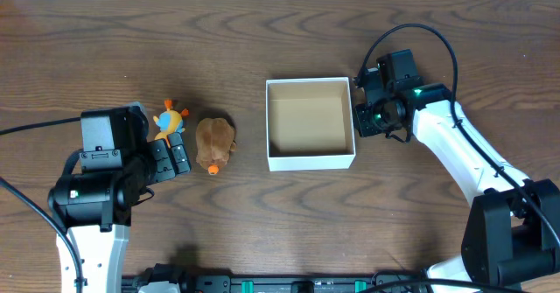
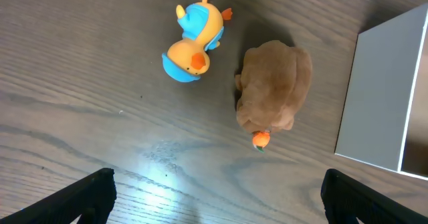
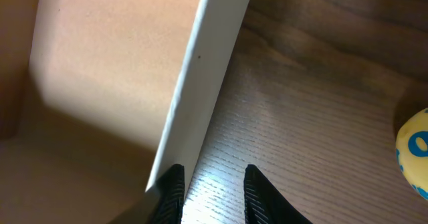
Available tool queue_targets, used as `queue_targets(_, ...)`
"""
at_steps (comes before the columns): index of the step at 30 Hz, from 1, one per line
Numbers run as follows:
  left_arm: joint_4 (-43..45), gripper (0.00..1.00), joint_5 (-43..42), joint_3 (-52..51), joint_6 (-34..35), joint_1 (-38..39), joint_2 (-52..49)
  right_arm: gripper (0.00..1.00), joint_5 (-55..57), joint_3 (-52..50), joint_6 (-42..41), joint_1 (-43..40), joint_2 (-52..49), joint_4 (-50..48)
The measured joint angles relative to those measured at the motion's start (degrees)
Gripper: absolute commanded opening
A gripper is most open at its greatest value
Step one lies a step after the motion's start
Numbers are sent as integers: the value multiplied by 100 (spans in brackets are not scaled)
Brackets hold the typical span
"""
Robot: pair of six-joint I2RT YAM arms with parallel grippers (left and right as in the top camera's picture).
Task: Pack container
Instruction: 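Raise the right gripper and move it toward the red toy truck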
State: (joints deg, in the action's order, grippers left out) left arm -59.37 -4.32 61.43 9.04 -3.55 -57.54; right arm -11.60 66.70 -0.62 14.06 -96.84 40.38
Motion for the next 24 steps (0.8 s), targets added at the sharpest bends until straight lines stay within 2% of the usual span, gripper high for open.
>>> queue_targets(5,0,98,0,0,0,0,0,35,127,0,-138,0,0,4)
queue_targets(11,0,98,-2,0,0,2,-2,47,417,11,-291,-15,7,59)
queue_targets(13,0,98,0,0,0,2,0,62,531,98,-369,-76,39,264)
queue_targets(15,-2,98,0,0,0,2,-2,68,723,280,-450,-203,138,566)
queue_targets(17,-2,98,0,0,0,0,-2,92,953,551,-649,-444,332,887)
queue_targets(18,-4,98,0,0,0,2,-2,99,1038,678,-752,-584,459,1008)
queue_targets(24,-2,98,-2,0,0,0,-2,99,1379,1069,-1054,-1694,1257,1495)
